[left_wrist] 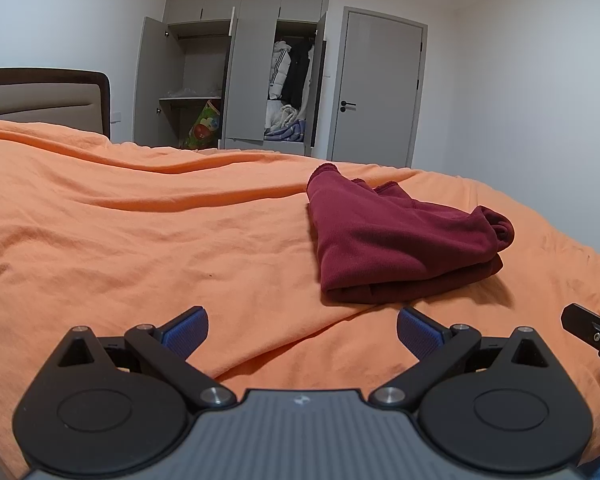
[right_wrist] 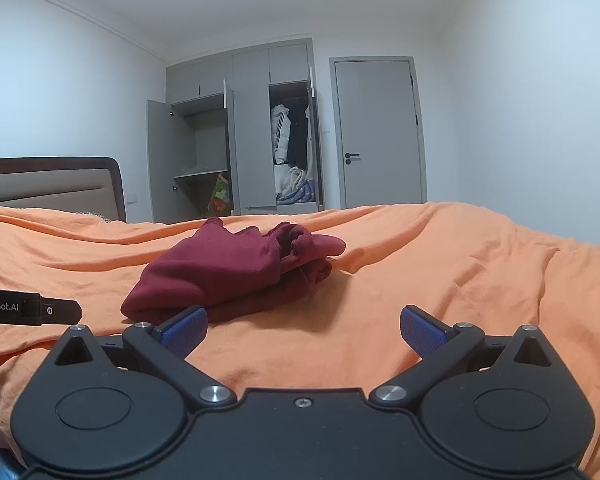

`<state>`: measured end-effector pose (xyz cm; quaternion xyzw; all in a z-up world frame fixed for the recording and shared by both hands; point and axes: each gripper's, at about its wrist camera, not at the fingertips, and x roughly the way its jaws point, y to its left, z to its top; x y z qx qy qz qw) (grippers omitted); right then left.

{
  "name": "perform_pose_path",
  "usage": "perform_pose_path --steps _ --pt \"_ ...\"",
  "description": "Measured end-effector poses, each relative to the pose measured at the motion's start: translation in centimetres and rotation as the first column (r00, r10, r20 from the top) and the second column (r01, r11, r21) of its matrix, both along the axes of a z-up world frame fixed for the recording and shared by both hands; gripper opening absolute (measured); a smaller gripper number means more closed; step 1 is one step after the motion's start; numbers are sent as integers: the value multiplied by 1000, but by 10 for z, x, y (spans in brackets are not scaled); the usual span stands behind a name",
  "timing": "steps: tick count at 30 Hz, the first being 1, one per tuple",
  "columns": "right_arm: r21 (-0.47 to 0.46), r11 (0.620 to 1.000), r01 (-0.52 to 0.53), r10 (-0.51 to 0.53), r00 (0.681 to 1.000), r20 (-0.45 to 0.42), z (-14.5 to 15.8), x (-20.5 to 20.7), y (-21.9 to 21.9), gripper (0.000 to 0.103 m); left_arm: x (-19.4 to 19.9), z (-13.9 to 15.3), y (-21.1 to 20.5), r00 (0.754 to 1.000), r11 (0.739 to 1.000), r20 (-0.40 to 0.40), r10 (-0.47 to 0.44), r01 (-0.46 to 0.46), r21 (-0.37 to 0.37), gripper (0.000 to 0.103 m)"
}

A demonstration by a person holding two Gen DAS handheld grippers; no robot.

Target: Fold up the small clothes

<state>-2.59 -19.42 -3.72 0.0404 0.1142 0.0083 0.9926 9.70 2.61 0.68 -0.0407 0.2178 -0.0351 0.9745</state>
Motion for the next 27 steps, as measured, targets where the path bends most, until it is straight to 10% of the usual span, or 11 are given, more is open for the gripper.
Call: perform_pose_path --steps 27 --pt "1 1000 -8 8 1000 -14 -4 2 0 102 1 -4 1 1000 1000 -15 -1 1 -3 103"
